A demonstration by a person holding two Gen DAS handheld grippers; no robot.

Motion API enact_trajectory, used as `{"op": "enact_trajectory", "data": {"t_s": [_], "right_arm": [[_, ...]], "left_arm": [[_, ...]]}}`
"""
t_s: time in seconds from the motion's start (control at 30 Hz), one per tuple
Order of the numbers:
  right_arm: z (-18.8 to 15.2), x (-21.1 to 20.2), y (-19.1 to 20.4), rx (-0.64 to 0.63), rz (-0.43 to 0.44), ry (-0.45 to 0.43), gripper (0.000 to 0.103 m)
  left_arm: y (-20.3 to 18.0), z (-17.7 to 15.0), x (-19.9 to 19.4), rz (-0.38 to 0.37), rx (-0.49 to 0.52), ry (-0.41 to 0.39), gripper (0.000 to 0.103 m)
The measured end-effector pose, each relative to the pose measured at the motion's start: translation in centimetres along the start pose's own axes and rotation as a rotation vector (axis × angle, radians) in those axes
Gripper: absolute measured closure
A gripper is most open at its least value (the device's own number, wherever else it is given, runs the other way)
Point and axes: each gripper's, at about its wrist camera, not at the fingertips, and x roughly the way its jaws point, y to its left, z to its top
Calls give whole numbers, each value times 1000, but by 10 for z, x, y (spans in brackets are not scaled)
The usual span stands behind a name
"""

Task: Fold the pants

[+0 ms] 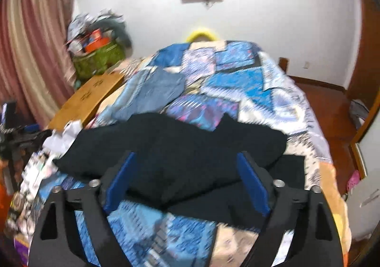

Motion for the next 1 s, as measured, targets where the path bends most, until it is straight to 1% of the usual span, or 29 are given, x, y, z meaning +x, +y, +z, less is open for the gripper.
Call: {"op": "enact_trajectory", "data": {"t_s": [0.1,0.23,0.37,0.43,0.57,0.67,0.8,0.83,0.87,0.9,0.97,1.0], "right_arm": [[10,12,-14,15,-34,12,18],[18,33,-33,42,-44,40,18],[22,57,-46,56,-49,70,18],[24,73,-52,64,-45,93,18],[28,114,-62,81,-36,155,18],[33,145,-69,109,-13,198,18],[39,183,-79,139,4,255,20],[40,192,-81,137,5,272,21],[40,197,-82,137,4,286,30],[40,206,-84,140,7,311,35],[36,223,-88,157,35,367,52],[33,228,-89,163,40,386,56]], "left_arm": [[-17,17,6,-19,22,-8,8],[-35,37,20,-65,39,-3,6],[-54,54,38,-87,56,4,5],[-64,62,52,-97,65,20,5],[-80,69,80,-103,77,58,4],[-90,71,98,-121,84,83,4],[-104,73,118,-120,119,109,4],[-107,73,121,-119,126,112,4],[-109,73,123,-118,130,113,4],[-111,72,125,-120,136,115,4],[-115,72,128,-127,143,121,4],[-116,72,129,-131,147,125,4]]}}
